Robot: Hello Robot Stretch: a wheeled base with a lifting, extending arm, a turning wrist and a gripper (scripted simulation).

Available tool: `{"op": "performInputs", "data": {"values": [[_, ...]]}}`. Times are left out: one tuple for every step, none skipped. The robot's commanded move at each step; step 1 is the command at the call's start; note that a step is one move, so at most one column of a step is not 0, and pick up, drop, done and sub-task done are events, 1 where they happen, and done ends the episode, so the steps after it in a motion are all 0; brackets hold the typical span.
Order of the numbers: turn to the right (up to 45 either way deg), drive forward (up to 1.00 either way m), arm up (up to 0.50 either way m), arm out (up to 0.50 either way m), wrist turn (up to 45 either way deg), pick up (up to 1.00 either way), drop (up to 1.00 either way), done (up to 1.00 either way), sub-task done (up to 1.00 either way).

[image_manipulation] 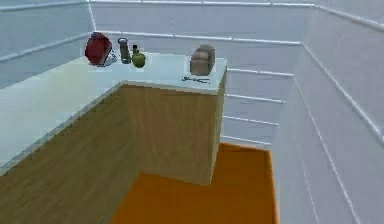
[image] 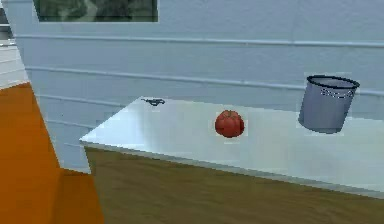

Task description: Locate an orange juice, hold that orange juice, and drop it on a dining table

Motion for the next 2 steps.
{"op": "performInputs", "data": {"values": [[12.0, 0.0, 0.0, 0.0, 0.0, 0.0, 0.0, 0.0, 0.0], [3.0, 0.0, 0.0, 0.0, 0.0, 0.0, 0.0, 0.0, 0.0]]}}
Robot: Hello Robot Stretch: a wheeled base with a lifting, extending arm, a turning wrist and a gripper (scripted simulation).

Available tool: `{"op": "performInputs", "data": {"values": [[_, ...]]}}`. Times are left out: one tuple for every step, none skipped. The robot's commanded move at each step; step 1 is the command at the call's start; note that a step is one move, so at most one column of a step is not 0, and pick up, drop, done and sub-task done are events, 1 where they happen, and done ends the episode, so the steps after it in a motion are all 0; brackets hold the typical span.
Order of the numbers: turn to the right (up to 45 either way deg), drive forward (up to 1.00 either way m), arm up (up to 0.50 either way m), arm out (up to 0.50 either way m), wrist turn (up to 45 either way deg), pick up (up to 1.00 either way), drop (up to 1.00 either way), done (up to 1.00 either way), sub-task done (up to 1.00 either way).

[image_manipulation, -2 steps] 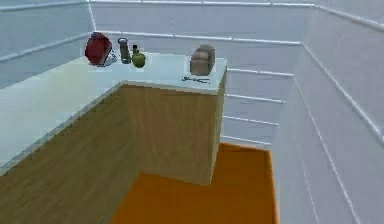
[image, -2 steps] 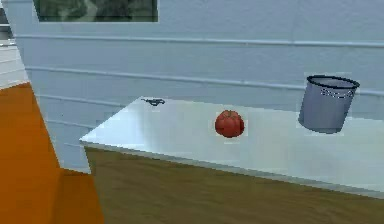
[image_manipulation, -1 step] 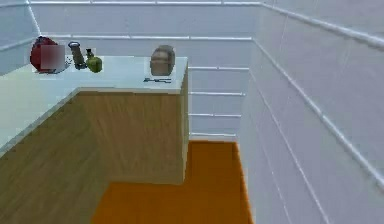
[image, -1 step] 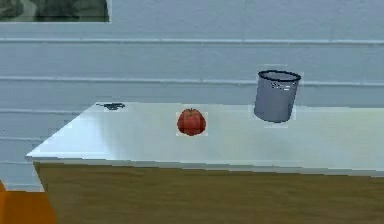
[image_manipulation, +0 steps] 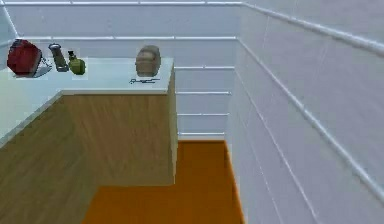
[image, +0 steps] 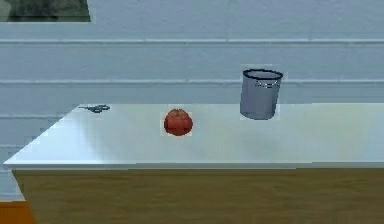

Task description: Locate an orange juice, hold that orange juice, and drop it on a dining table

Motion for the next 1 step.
{"op": "performInputs", "data": {"values": [[0.0, 0.05, 0.0, 0.0, 0.0, 0.0, 0.0, 0.0, 0.0]]}}
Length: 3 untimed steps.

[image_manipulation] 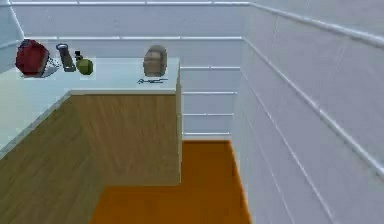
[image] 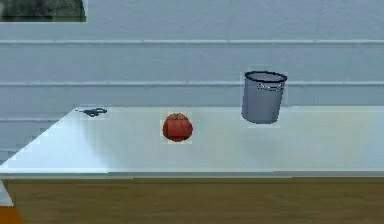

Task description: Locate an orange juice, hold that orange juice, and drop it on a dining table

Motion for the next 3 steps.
{"op": "performInputs", "data": {"values": [[-45.0, 0.0, 0.0, 0.0, 0.0, 0.0, 0.0, 0.0, 0.0], [-36.0, 0.0, 0.0, 0.0, 0.0, 0.0, 0.0, 0.0, 0.0], [0.0, 0.75, 0.0, 0.0, 0.0, 0.0, 0.0, 0.0, 0.0]]}}
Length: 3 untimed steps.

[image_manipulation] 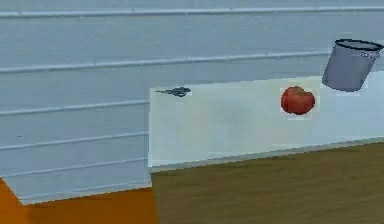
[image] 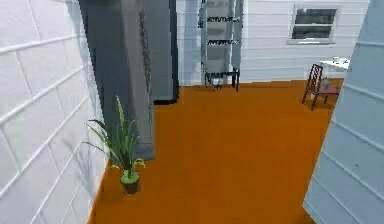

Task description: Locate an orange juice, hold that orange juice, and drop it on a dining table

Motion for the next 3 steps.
{"op": "performInputs", "data": {"values": [[18.0, 0.0, 0.0, 0.0, 0.0, 0.0, 0.0, 0.0, 0.0], [0.0, 1.0, 0.0, 0.0, 0.0, 0.0, 0.0, 0.0, 0.0], [6.0, 0.0, 0.0, 0.0, 0.0, 0.0, 0.0, 0.0, 0.0]]}}
